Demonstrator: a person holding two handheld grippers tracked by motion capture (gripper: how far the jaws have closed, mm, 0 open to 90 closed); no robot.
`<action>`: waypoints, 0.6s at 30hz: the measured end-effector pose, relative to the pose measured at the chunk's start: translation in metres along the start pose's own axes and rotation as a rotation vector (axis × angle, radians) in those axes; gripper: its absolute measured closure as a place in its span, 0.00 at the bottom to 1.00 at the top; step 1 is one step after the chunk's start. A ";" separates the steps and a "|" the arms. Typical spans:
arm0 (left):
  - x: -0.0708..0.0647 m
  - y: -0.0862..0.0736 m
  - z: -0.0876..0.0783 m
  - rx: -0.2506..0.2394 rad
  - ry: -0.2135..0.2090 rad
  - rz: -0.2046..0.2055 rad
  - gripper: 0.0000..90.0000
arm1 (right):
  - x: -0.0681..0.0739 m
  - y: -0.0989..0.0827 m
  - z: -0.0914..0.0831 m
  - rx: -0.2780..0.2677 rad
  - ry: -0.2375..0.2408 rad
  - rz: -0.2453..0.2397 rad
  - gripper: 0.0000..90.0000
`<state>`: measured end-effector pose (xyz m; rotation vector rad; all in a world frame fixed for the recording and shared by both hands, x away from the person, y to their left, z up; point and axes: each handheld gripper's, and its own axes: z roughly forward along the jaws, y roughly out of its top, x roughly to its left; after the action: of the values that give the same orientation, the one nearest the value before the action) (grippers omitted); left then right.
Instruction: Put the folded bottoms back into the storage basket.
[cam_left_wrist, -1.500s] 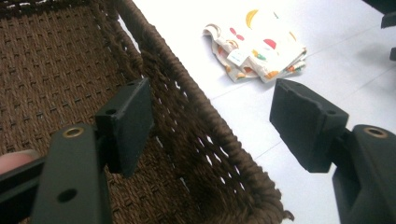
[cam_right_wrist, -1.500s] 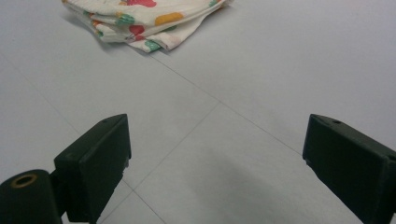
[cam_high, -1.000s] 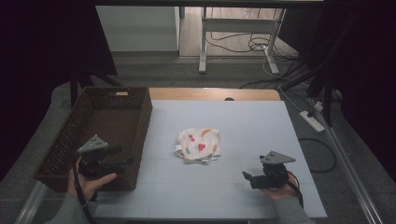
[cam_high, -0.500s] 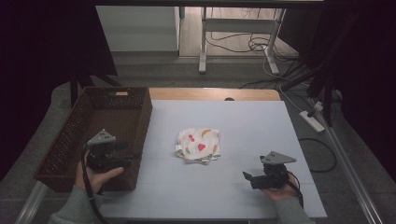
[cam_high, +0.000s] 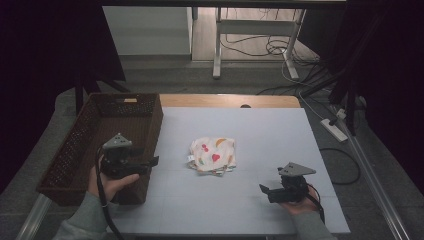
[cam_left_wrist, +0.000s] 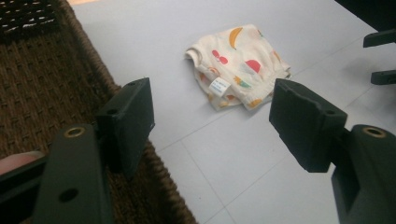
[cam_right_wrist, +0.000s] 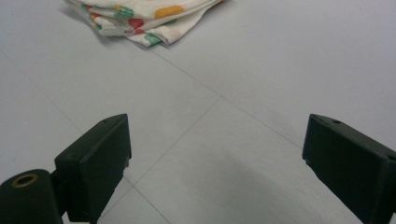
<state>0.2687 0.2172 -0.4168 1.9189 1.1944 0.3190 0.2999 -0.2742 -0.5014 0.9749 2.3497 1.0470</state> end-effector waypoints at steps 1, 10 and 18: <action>-0.001 0.002 0.001 0.001 -0.002 0.002 0.33 | 0.000 0.000 0.000 0.003 0.000 -0.001 0.10; -0.005 0.013 0.011 0.015 -0.012 0.014 0.33 | 0.000 -0.001 0.000 0.007 -0.001 0.001 0.09; -0.007 0.018 0.023 0.028 -0.021 0.005 0.34 | 0.000 -0.001 0.000 0.000 -0.001 0.002 0.10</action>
<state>0.2904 0.1960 -0.4161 1.9453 1.1866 0.2856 0.2995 -0.2744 -0.5020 0.9773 2.3488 1.0467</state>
